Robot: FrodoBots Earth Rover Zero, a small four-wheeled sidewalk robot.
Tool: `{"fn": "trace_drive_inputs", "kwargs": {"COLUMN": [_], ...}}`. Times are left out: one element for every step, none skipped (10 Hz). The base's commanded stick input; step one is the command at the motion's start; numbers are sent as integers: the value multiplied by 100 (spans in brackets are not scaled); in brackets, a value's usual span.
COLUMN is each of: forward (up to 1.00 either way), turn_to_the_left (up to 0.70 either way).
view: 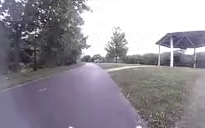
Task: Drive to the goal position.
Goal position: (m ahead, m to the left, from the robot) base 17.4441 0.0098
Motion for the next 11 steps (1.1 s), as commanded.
{"fn": "trace_drive_inputs", "kwargs": {"forward": [70, 70, 70, 70, 70, 70, 70, 70, 70, 70, 70], "turn_to_the_left": [0, 0, 0, 0, 0, 0, 0, 0, 0, 0, 0]}}
